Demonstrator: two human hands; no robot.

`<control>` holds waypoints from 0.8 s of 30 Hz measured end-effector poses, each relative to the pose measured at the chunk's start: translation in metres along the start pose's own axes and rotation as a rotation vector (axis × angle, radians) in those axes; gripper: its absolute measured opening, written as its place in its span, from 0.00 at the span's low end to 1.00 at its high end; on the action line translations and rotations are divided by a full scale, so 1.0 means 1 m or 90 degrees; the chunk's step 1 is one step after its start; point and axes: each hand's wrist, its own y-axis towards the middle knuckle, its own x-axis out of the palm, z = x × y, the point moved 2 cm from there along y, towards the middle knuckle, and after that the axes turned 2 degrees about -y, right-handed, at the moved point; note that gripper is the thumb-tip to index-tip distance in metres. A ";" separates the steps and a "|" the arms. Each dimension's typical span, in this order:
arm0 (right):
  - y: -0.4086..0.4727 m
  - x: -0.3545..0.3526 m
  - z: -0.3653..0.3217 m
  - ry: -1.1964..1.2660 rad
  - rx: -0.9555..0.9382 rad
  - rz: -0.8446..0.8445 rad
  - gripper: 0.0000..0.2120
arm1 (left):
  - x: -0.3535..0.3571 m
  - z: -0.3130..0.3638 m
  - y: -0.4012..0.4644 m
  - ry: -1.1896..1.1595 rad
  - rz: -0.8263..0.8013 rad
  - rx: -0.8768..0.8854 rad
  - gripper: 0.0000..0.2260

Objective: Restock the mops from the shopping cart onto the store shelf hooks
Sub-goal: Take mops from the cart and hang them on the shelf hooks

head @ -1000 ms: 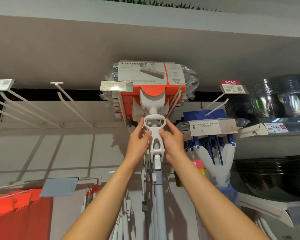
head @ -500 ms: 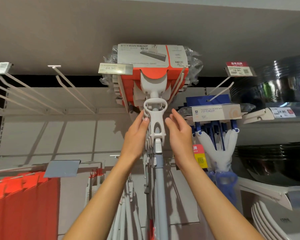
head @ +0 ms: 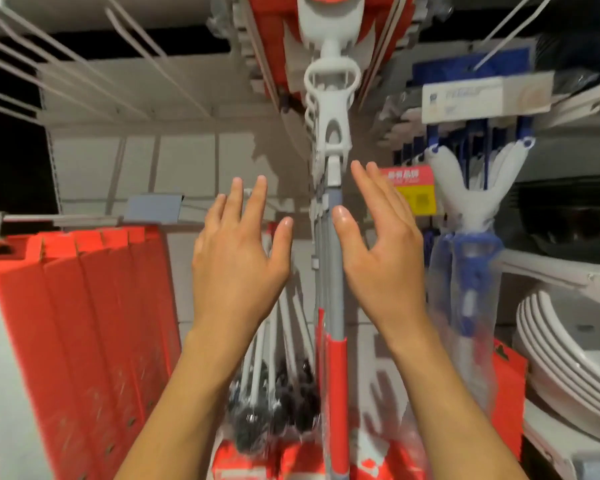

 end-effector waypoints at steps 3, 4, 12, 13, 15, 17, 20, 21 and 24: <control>-0.029 0.008 0.000 0.001 0.003 -0.028 0.25 | -0.010 -0.011 -0.031 0.043 -0.007 -0.046 0.30; -0.042 0.013 0.000 0.010 0.008 -0.039 0.24 | -0.014 -0.017 -0.044 0.057 -0.009 -0.064 0.30; -0.149 0.052 -0.003 0.117 0.084 -0.169 0.25 | -0.045 -0.060 -0.152 0.137 -0.045 -0.201 0.31; -0.162 0.057 -0.005 0.128 0.100 -0.188 0.25 | -0.049 -0.064 -0.163 0.143 -0.047 -0.219 0.30; -0.187 0.069 -0.014 0.160 0.135 -0.227 0.25 | -0.059 -0.073 -0.186 0.159 -0.053 -0.260 0.28; -0.209 0.079 -0.025 0.183 0.169 -0.262 0.25 | -0.070 -0.083 -0.206 0.168 -0.061 -0.301 0.28; -0.234 0.088 -0.046 0.197 0.201 -0.312 0.25 | -0.092 -0.100 -0.231 0.191 -0.063 -0.361 0.28; -0.241 0.092 -0.055 0.201 0.209 -0.329 0.25 | -0.103 -0.107 -0.240 0.198 -0.060 -0.379 0.28; -0.260 0.106 -0.086 0.216 0.197 -0.362 0.25 | -0.139 -0.126 -0.264 0.205 -0.047 -0.422 0.29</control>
